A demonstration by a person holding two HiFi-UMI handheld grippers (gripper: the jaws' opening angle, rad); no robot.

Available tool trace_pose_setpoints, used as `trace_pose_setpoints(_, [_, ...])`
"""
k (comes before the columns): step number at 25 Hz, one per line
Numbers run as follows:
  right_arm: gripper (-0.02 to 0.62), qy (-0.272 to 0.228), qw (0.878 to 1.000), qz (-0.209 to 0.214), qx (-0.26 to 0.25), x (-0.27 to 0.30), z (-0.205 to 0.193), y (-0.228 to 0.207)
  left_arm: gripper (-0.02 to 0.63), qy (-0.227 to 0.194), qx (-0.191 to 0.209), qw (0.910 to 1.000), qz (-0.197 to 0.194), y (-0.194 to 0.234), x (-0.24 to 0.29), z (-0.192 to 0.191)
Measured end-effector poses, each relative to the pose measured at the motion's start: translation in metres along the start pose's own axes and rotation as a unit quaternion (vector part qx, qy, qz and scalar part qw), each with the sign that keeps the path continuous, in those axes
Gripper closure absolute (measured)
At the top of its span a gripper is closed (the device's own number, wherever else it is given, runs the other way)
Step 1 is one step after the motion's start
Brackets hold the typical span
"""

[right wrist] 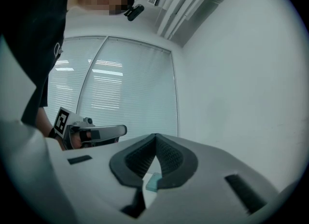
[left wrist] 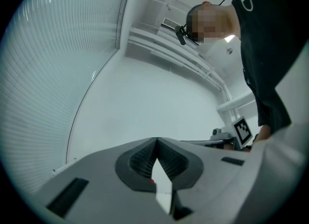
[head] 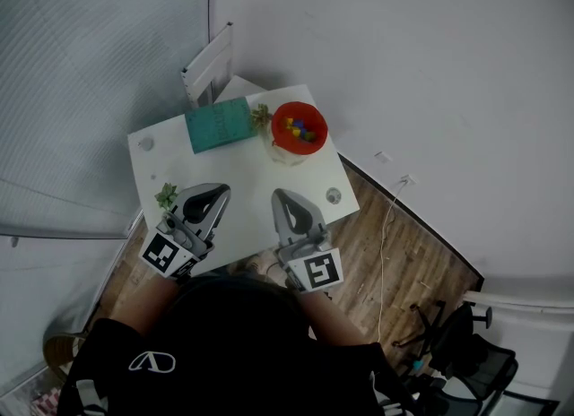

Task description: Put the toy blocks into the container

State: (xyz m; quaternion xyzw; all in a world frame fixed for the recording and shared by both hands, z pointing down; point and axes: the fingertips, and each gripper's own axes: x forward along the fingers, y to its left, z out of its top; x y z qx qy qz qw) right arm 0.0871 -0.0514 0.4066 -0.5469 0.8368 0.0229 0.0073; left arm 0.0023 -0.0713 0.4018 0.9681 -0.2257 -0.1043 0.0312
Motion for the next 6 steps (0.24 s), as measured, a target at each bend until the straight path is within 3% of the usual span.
trace_pose_setpoints(6, [0.594, -0.001, 1.0, -0.005, -0.002, -0.0035, -0.0028, -0.0014, 0.601, 0.001, 0.0, 1.0, 0.001, -0.0014, -0.0027, -0.001])
